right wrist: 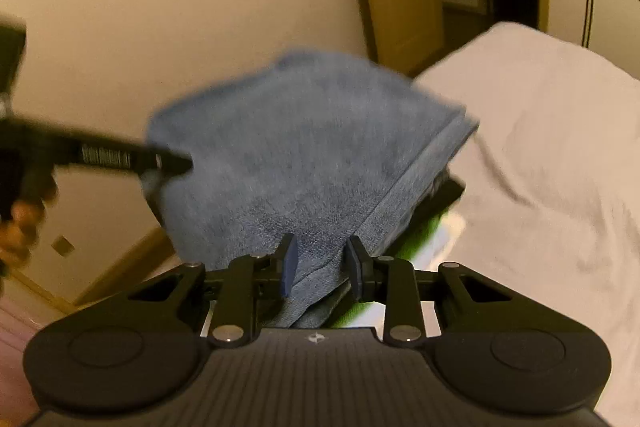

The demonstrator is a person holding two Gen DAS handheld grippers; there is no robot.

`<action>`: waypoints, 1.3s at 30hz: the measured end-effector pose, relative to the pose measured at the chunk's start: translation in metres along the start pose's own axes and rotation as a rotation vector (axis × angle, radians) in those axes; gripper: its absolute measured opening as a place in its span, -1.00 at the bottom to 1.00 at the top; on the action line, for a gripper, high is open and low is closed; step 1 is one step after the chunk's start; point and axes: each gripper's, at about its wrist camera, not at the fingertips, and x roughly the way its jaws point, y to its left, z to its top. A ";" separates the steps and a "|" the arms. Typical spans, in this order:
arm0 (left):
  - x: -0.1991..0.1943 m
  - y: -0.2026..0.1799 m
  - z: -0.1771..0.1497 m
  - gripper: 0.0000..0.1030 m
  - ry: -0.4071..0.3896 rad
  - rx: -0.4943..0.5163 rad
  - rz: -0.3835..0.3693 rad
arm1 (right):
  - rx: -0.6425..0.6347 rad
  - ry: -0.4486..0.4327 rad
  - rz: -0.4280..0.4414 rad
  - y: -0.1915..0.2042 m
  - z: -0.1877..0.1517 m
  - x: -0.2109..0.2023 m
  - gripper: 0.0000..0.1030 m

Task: Fold clothes
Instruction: 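Lower the jeans onto the folded clothes stack with both tools, then open both tools and release the jeans on the stack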

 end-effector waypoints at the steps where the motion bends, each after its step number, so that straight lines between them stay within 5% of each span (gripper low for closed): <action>1: 0.008 0.001 0.002 -0.49 0.006 -0.007 0.013 | 0.003 0.011 -0.003 0.002 -0.004 0.007 -0.40; 8: -0.003 0.000 0.007 -0.49 0.005 -0.044 0.028 | 0.048 -0.030 -0.014 0.009 0.002 -0.005 -0.33; 13: -0.032 -0.008 -0.001 -0.41 0.013 -0.065 0.050 | 0.152 -0.080 0.024 0.006 -0.004 -0.032 0.05; 17: -0.054 -0.019 -0.006 -0.25 0.017 -0.076 0.072 | 0.185 -0.115 0.021 0.008 -0.006 -0.057 0.75; 23: -0.092 -0.050 -0.022 0.05 -0.014 -0.098 0.119 | 0.164 -0.143 0.025 0.002 -0.009 -0.090 0.77; 26: -0.113 -0.068 -0.032 0.16 -0.032 -0.130 0.161 | 0.123 -0.149 0.027 -0.002 -0.013 -0.106 0.96; 39: -0.202 -0.184 -0.100 0.74 -0.090 -0.293 0.328 | 0.050 -0.156 0.161 -0.050 -0.057 -0.214 0.99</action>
